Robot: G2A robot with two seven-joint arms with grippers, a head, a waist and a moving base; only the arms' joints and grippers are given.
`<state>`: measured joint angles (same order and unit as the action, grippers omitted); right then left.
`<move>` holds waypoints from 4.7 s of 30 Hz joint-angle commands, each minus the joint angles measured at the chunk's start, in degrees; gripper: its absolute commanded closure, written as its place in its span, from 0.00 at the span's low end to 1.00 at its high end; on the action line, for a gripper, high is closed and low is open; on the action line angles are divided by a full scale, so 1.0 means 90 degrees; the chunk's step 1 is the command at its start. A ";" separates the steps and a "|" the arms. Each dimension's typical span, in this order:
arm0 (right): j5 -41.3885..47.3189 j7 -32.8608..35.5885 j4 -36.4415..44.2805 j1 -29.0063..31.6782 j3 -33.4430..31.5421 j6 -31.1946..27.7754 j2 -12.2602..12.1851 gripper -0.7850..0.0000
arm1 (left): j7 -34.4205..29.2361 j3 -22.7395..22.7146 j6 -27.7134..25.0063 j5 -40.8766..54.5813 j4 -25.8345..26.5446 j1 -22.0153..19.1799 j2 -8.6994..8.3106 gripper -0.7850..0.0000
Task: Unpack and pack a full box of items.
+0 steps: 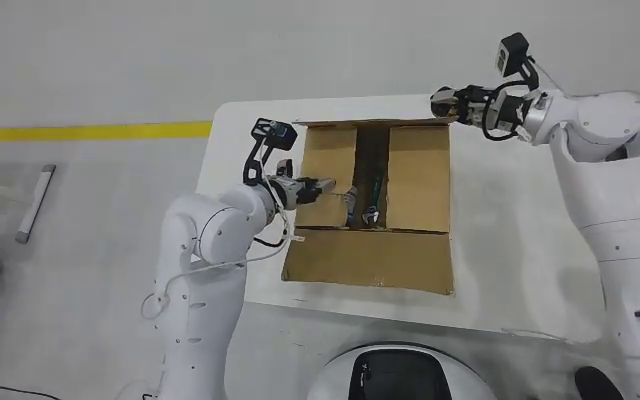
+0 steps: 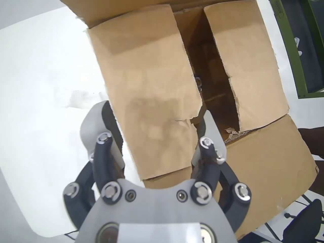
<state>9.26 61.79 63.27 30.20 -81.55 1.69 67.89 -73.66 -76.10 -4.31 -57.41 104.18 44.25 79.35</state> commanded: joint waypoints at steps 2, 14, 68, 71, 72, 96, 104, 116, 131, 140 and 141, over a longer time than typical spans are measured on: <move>-0.0113 0.0011 0.0288 0.0215 0.0040 -0.0062 -0.0036 1.00 | -0.0052 -0.0178 0.0090 -0.0197 0.0105 0.0019 -0.0051 0.00; -0.0661 0.0330 0.1392 0.0915 0.0269 -0.0430 -0.0176 1.00 | -0.0162 -0.0689 0.0487 -0.1224 0.0606 0.0542 -0.0229 0.00; -0.0356 -0.0387 0.1751 0.1285 0.0664 -0.0106 -0.0406 1.00 | -0.0439 -0.0327 -0.2485 0.0837 0.1243 0.1858 -0.2360 0.00; -0.0323 -0.0398 0.1751 0.1283 0.0681 -0.0097 -0.0414 1.00 | -0.0376 -0.0319 -0.2548 0.1161 0.1174 0.1686 -0.2444 0.00; -0.0320 -0.0410 0.1750 0.1284 0.0683 -0.0094 -0.0417 1.00 | -0.0371 -0.0313 -0.2552 0.1206 0.1159 0.1645 -0.2455 0.00; -0.3156 -0.1438 0.3990 0.1531 0.0743 -0.0676 -0.0650 1.00 | 0.1764 0.1334 0.0048 0.0081 -0.0240 0.0004 -0.2103 0.00; -0.5769 -0.2112 0.5020 0.2301 0.1517 -0.0524 -0.0680 1.00 | 0.1825 0.1600 0.0356 0.0034 -0.0342 -0.0149 -0.1999 0.00; -0.7848 -0.3248 0.5310 0.2916 0.2206 0.0538 -0.0564 1.00 | 0.1771 0.1493 0.0296 -0.0047 -0.0307 -0.0071 -0.1981 0.00; -0.7790 -0.3877 0.4402 0.2499 0.2398 0.0939 -0.0311 1.00 | 0.1756 0.1440 0.0183 -0.0150 -0.0251 0.0071 -0.1955 0.00; -0.7716 -0.3890 0.4453 0.2757 0.2332 0.1061 -0.0240 1.00 | 0.1709 0.1285 0.0407 -0.0264 -0.0286 0.0155 -0.1946 0.00; -0.7672 -0.3896 0.4458 0.2774 0.2309 0.1103 -0.0230 1.00 | 0.1716 0.1237 0.0502 -0.0252 -0.0284 0.0165 -0.1944 0.00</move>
<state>-60.07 26.81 103.34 55.04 -60.56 11.24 65.74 -58.24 -64.51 -0.72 -59.69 101.63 45.64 61.85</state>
